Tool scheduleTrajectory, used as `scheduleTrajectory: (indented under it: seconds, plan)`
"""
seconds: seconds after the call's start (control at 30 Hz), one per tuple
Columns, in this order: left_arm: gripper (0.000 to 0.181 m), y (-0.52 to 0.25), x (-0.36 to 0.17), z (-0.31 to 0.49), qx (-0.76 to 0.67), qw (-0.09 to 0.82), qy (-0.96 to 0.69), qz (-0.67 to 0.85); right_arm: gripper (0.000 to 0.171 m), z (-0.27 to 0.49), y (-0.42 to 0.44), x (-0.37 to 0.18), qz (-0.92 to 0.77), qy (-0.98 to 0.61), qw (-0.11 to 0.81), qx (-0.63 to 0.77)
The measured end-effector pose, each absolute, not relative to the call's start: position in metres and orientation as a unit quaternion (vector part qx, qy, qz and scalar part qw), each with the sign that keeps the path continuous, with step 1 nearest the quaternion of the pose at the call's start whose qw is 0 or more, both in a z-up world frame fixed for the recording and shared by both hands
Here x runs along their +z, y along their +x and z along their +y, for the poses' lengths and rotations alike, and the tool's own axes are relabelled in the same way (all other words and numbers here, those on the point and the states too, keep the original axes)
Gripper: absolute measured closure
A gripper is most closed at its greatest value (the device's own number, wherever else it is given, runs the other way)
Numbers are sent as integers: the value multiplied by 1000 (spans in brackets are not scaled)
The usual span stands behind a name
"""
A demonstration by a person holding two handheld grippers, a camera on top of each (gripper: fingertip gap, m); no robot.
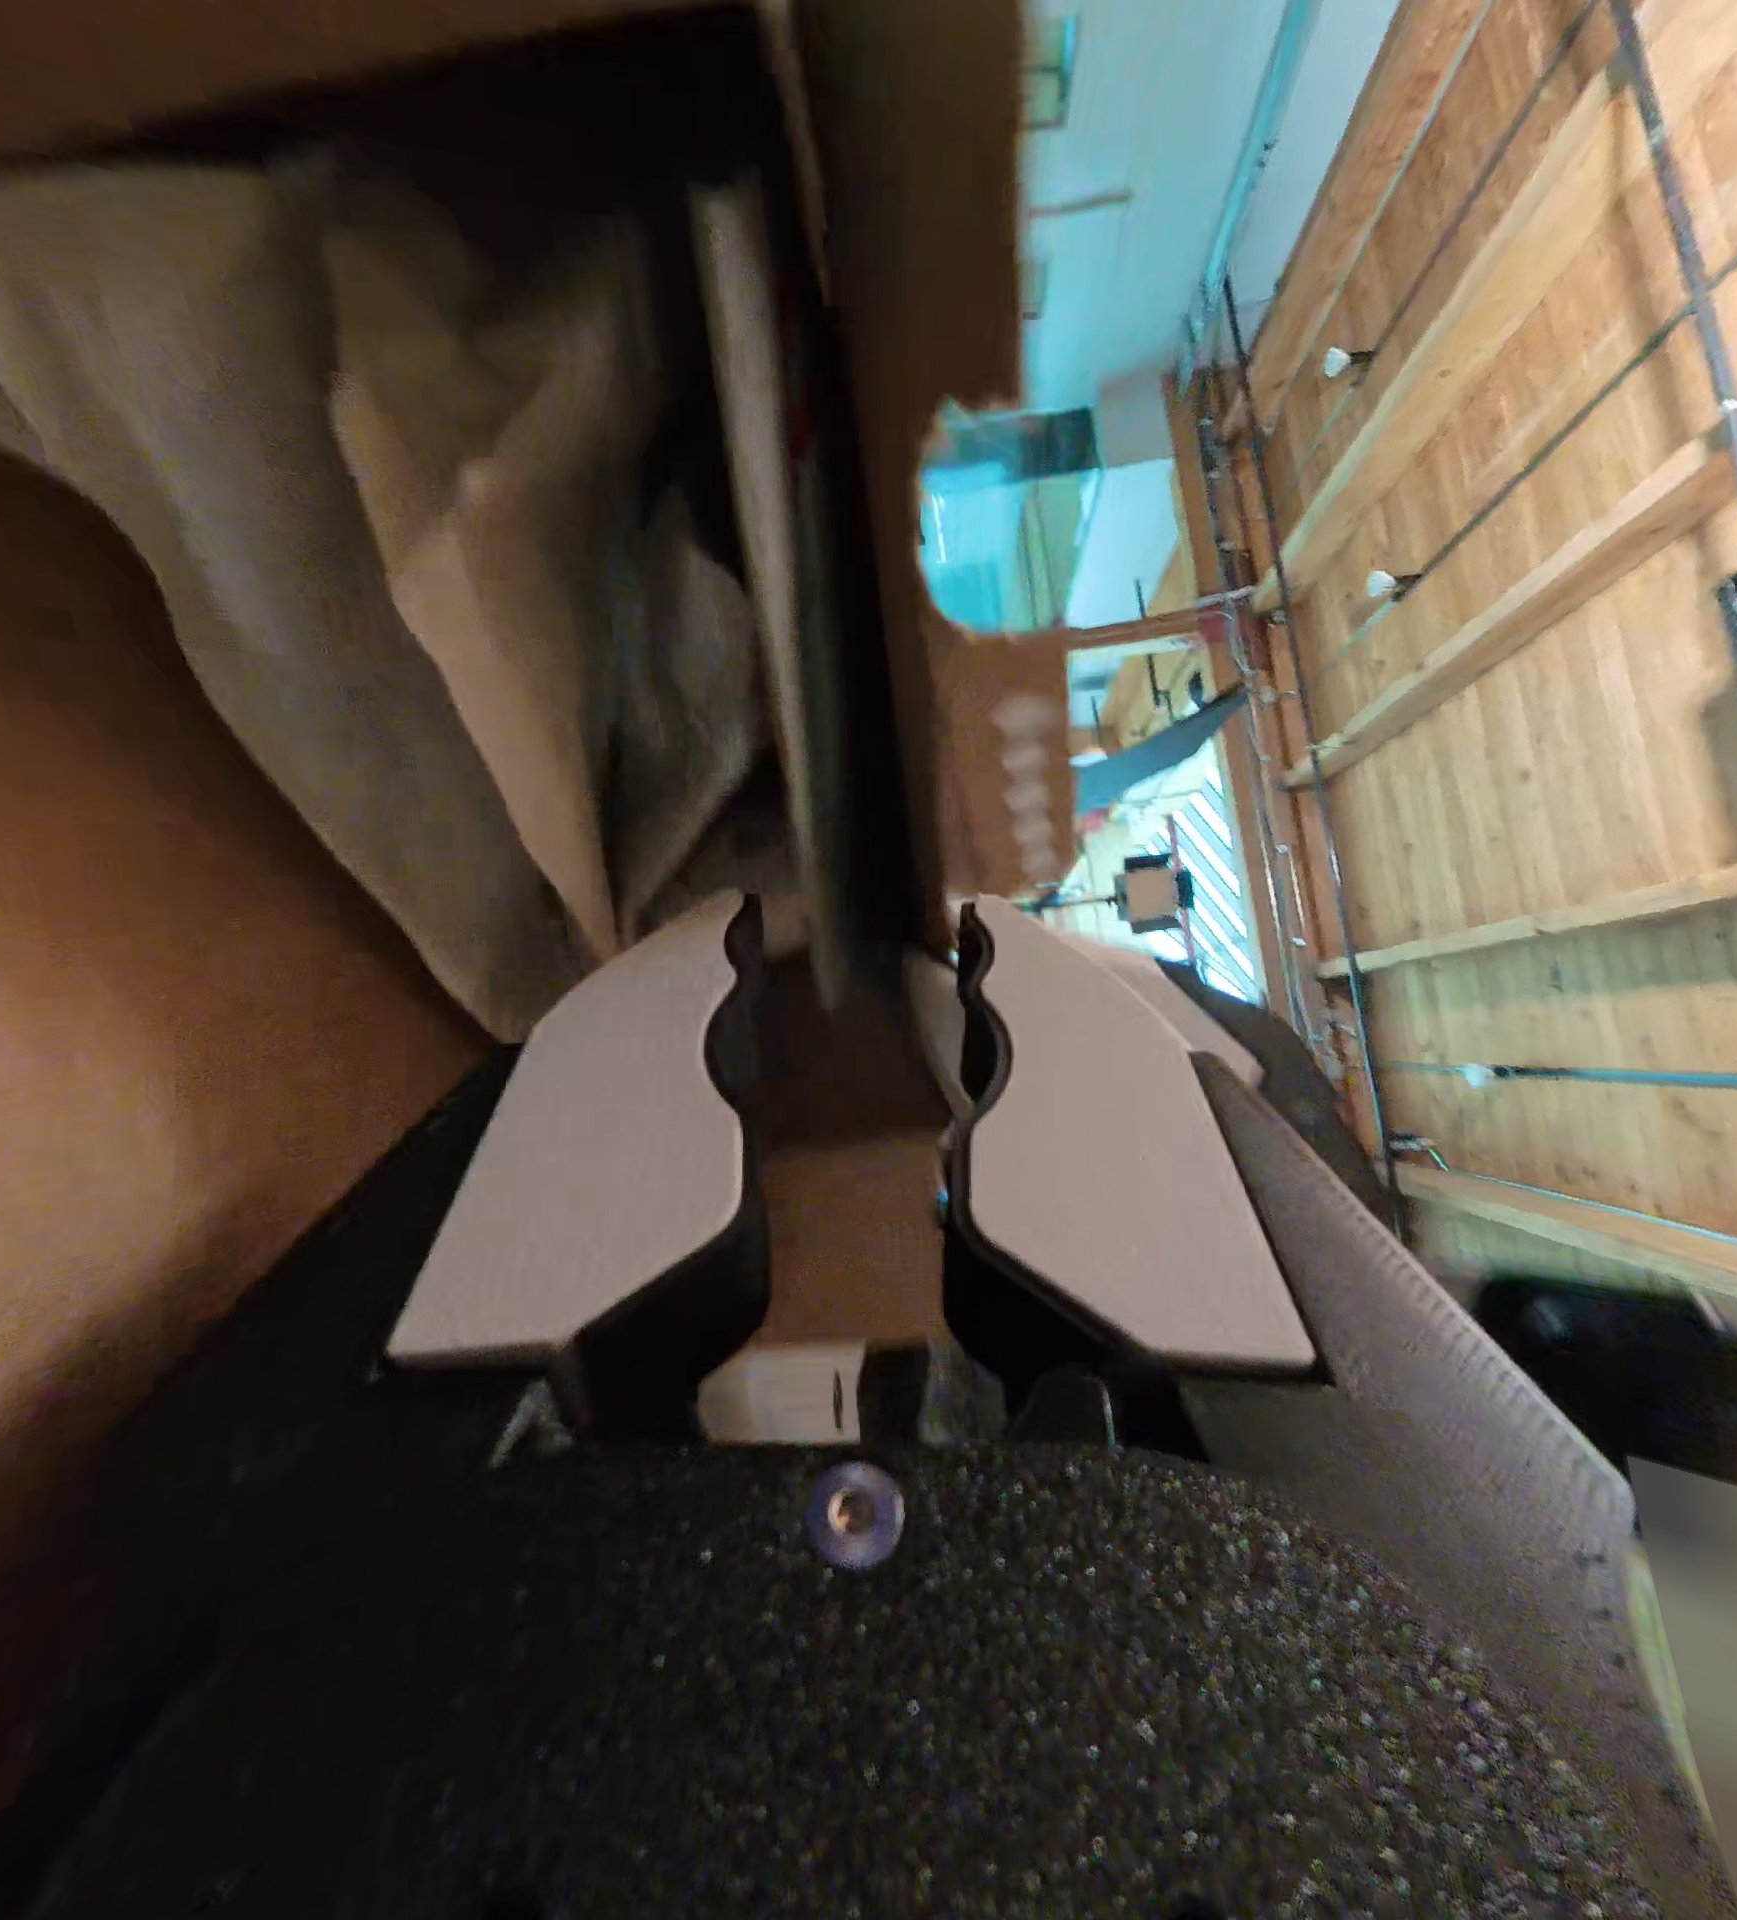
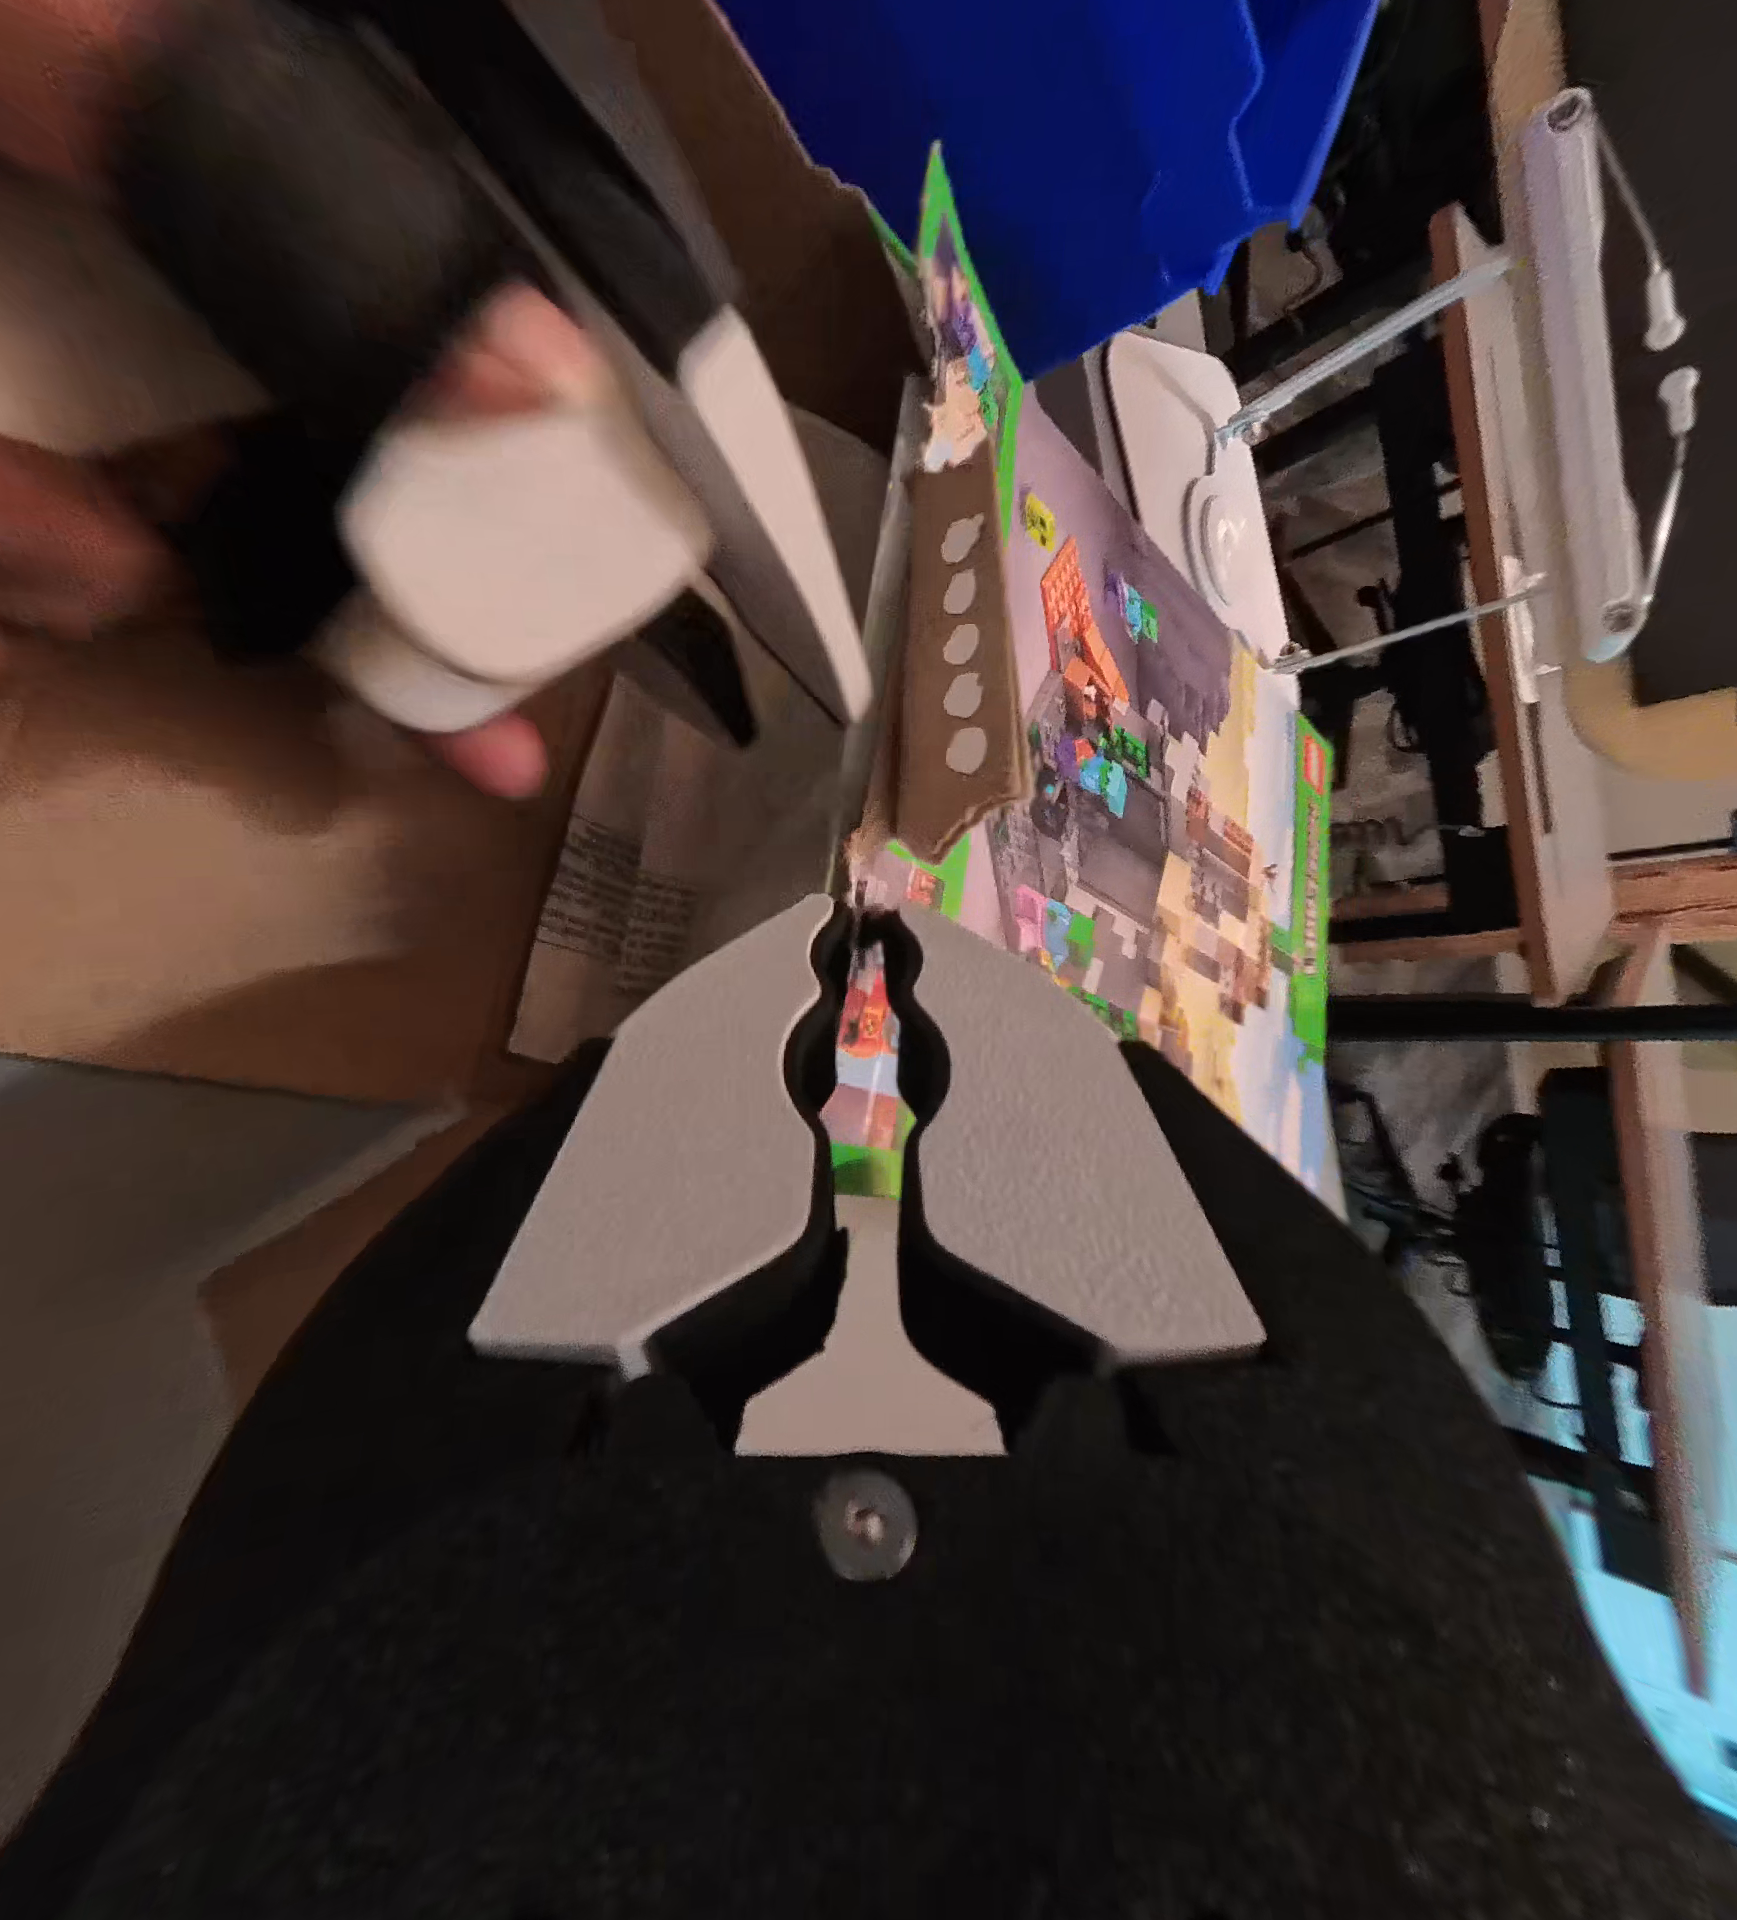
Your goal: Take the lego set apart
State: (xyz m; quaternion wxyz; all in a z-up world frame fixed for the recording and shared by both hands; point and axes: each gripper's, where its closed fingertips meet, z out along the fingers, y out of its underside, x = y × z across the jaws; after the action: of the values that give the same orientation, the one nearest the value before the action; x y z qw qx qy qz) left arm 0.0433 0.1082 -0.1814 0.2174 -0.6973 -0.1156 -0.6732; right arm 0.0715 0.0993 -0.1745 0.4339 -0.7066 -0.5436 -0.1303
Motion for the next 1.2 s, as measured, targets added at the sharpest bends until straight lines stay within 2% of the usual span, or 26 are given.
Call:
scheduleTrajectory:
  seconds: [0.07, 0.13, 0.23, 0.3, 0.37, 0.47, 0.57, 0.63, 0.7, 0.77, 0.9, 1.07, 1.2]
  plan:
    - [145, 30, -164, 81, -688, 218, -688, -79, 165, 98, 70, -173, -532, -715, 442, -106]
    - [147, 6, -145, 64, -668, 265, -695, -18, 163, 94, 69, -166, -512, -721, 461, -73]
    - [150, -49, -137, 76, -533, 398, -741, 94, 160, 84, 72, -140, -473, -724, 501, -21]
    - [149, -84, -143, 97, -429, 438, -773, 163, 153, 71, 79, -124, -446, -729, 519, 19]
    - [148, -108, -161, 117, -338, 441, -796, 240, 153, 57, 93, -117, -431, -729, 530, 44]
    - [142, -114, -198, 127, -275, 389, -807, 349, 152, 39, 121, -143, -423, -752, 501, 64]
    - [135, -101, -224, 135, -232, 384, -785, 427, 132, 13, 118, -181, -394, -796, 440, 133]
    - [141, -90, -235, 139, -194, 390, -761, 480, 127, -2, 99, -197, -388, -799, 431, 155]
    - [162, -80, -243, 136, -155, 388, -730, 541, 130, -4, 87, -211, -391, -802, 435, 123]
    - [167, -69, -242, 124, -134, 404, -689, 586, 136, -3, 74, -215, -403, -791, 451, 97]
    - [157, -41, -234, 83, -168, 408, -619, 650, 138, -1, 48, -211, -449, -755, 464, 110]
    - [159, -35, -225, 93, -161, 399, -619, 657, 145, 23, 44, -202, -453, -746, 470, 134]
    - [161, -54, -181, 84, -220, 413, -621, 629, 146, 28, 64, -192, -446, -755, 474, 75]
